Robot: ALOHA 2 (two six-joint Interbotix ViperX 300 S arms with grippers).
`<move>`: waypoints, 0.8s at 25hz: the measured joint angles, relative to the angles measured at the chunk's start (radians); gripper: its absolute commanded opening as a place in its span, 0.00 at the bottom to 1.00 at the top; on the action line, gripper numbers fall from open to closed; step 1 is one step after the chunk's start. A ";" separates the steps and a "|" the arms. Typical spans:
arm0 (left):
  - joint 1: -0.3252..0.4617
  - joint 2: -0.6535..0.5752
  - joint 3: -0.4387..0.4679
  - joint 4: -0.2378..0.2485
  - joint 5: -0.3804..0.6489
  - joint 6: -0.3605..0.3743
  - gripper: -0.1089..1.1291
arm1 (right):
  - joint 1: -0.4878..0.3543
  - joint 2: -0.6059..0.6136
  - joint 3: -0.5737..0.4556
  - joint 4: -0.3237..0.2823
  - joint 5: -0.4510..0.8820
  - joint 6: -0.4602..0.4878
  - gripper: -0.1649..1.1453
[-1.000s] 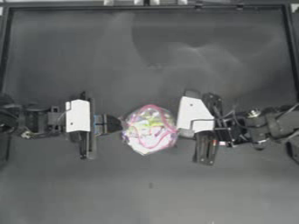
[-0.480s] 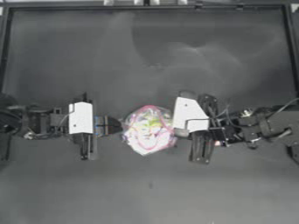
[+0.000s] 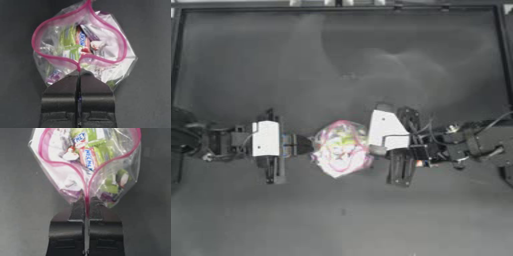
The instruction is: Put candy in bag
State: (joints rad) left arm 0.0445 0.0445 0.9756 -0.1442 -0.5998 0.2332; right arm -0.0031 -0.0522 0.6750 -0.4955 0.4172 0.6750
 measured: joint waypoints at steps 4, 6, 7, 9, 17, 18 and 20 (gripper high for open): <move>0.000 0.017 -0.003 0.000 -0.008 0.000 0.16 | -0.002 0.000 0.000 0.000 0.000 0.002 0.15; 0.000 0.023 -0.006 0.000 -0.008 0.002 0.16 | -0.002 0.003 0.000 0.002 0.000 0.002 0.15; 0.002 0.025 -0.009 0.002 -0.009 0.002 0.16 | -0.002 0.005 0.000 0.002 0.000 0.002 0.15; 0.000 0.028 -0.014 0.002 -0.009 0.002 0.16 | -0.002 0.008 0.000 0.005 0.000 0.002 0.15; -0.002 0.028 -0.015 0.002 -0.006 0.002 0.16 | -0.003 0.008 0.000 0.020 -0.003 -0.009 0.53; -0.002 0.028 -0.015 0.000 -0.005 0.000 0.16 | -0.003 0.008 0.000 0.025 -0.005 -0.009 0.63; -0.002 0.028 -0.017 0.002 -0.005 0.000 0.16 | -0.003 0.008 0.002 0.032 -0.006 -0.009 0.82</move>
State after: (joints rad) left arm 0.0430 0.0721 0.9587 -0.1427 -0.6044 0.2332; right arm -0.0061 -0.0445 0.6765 -0.4633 0.4111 0.6657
